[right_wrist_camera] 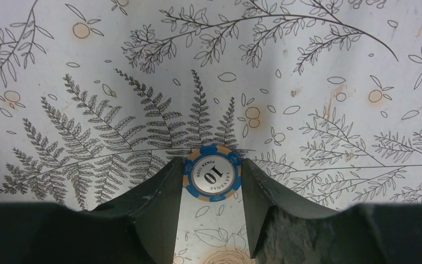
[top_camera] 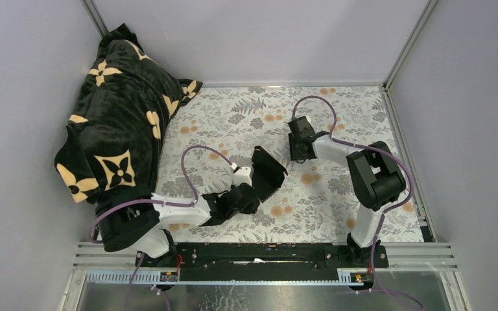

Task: Fold the paper box
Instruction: Adjust the paper box at the center of the board.

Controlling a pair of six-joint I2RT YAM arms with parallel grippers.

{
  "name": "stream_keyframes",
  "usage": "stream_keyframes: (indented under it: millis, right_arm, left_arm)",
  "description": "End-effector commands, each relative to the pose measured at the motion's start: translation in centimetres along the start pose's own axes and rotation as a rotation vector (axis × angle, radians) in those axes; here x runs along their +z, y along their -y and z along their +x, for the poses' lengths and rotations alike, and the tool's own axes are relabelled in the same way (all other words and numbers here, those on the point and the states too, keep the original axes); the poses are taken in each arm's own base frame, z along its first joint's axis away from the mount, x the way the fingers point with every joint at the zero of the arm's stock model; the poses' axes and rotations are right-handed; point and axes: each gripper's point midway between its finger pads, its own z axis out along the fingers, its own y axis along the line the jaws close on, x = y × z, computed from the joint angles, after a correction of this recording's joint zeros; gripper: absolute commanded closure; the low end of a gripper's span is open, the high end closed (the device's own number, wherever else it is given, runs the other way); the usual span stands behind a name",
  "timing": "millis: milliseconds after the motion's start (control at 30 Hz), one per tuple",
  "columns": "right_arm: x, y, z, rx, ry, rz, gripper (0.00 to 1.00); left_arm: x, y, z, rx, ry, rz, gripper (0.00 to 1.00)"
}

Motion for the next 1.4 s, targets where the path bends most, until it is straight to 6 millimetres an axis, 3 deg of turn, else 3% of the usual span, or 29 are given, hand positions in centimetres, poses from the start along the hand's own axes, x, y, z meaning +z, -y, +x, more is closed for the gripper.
stream_keyframes:
  millis: [0,567,967,1367]
  right_arm:
    - [-0.6,2.7,6.4,-0.049,-0.203,0.091,0.52]
    - [-1.4,2.8,6.4,-0.04,-0.195,0.08,0.49]
    - [-1.2,2.3,6.3,-0.024,-0.197,0.037,0.39]
    - [-0.6,2.1,6.5,0.006,-0.212,-0.006,0.38]
  left_arm:
    - [1.0,2.3,-1.5,-0.029,0.055,0.054,0.67]
    - [5.0,5.8,-2.7,0.016,0.052,0.064,0.67]
    - [6.5,5.4,-3.7,0.049,0.073,0.025,0.67]
    - [8.3,5.9,-5.9,0.05,0.105,0.031,0.67]
